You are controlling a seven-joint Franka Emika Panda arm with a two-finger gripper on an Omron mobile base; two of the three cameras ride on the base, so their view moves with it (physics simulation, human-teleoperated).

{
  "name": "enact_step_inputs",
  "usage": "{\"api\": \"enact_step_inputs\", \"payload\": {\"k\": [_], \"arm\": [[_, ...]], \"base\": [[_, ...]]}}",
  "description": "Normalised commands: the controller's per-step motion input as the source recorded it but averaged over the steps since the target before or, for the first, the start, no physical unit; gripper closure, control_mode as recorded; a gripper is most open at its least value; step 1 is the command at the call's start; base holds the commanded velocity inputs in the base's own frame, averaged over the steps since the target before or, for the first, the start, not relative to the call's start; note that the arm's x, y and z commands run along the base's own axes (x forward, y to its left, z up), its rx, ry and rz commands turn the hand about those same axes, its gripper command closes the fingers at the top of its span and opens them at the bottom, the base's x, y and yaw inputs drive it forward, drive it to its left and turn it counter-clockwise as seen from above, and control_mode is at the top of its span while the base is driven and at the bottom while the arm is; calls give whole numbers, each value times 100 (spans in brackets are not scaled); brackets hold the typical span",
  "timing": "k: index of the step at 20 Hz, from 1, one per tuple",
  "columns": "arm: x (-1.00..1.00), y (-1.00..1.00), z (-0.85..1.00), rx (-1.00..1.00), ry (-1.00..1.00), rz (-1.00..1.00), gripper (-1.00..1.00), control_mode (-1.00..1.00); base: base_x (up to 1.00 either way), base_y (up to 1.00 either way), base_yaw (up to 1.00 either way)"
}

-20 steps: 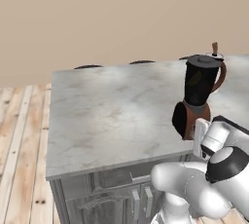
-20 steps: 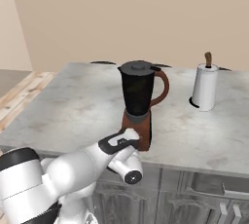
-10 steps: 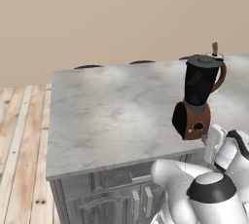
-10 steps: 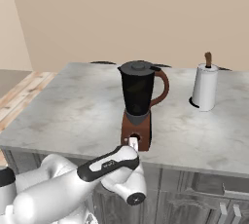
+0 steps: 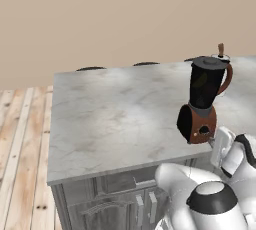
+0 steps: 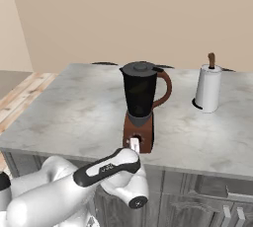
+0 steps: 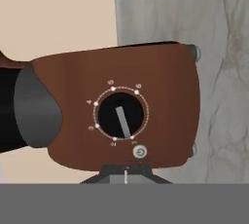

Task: Grab the onion and lemon wedge from the fridge, place them in the blender, close the lid, and turn on the blender to create a marinade.

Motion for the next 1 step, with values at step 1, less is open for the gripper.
{"api": "enact_step_inputs", "payload": {"k": [1], "arm": [[18,41,0,-7,0,1,100,-100]], "base": [[0,0,0]]}}
